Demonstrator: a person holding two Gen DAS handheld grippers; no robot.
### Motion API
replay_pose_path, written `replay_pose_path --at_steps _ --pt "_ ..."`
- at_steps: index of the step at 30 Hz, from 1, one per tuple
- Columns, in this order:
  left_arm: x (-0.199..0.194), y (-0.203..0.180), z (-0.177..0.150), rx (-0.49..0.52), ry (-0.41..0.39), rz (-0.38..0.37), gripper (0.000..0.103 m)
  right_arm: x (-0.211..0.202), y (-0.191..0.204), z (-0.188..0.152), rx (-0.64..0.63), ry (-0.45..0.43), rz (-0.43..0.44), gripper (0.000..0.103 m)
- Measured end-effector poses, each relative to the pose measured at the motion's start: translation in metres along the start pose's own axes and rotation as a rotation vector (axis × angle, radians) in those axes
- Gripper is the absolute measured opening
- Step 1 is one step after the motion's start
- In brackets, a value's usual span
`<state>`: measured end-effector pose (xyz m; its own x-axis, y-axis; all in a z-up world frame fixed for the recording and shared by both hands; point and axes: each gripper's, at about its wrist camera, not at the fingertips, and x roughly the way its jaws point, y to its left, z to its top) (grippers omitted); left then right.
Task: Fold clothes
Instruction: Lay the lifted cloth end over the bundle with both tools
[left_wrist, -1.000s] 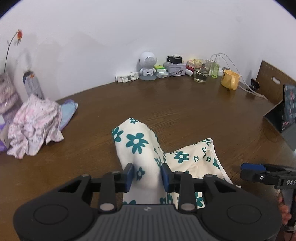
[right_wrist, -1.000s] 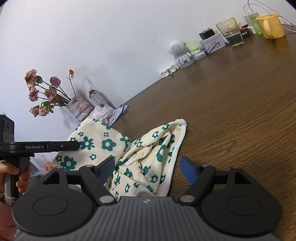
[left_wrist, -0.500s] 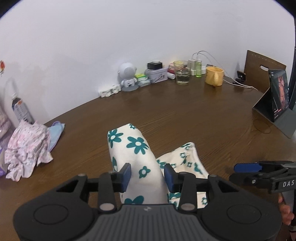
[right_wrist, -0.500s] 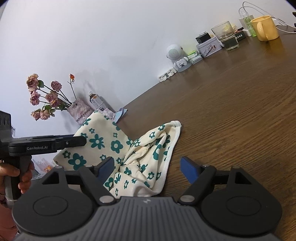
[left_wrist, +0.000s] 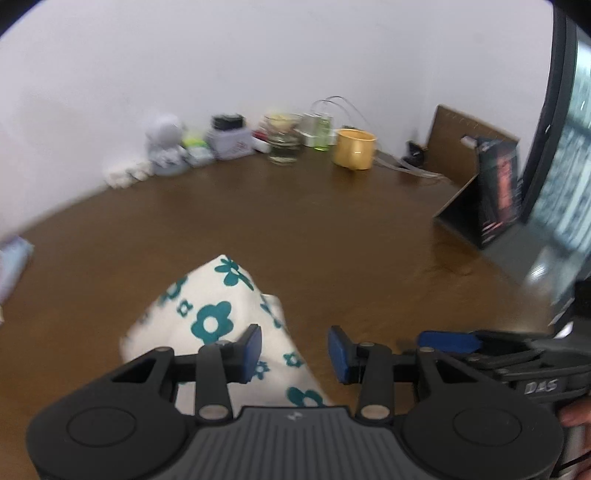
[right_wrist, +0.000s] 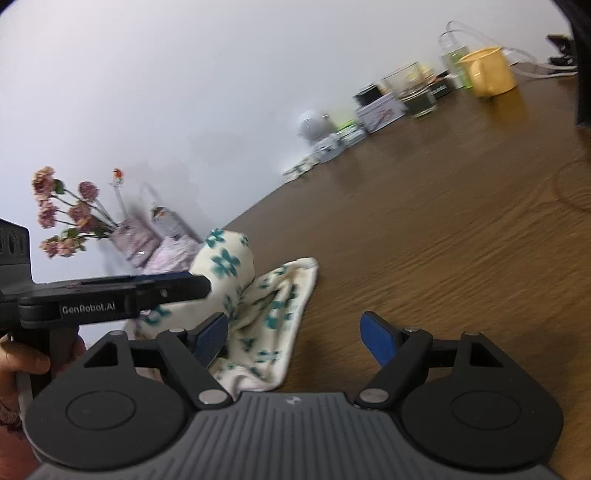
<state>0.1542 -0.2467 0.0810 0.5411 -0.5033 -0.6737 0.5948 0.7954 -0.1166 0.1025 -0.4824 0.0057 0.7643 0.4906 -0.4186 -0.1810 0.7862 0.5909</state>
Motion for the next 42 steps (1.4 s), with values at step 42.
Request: replay_pose_path --at_steps 42 --pt "0.007 0.158 -0.052 -0.571 -0.009 -0.241 0.051 0.105 0.055 0.023 -0.077 0.194 -0.015 0.061"
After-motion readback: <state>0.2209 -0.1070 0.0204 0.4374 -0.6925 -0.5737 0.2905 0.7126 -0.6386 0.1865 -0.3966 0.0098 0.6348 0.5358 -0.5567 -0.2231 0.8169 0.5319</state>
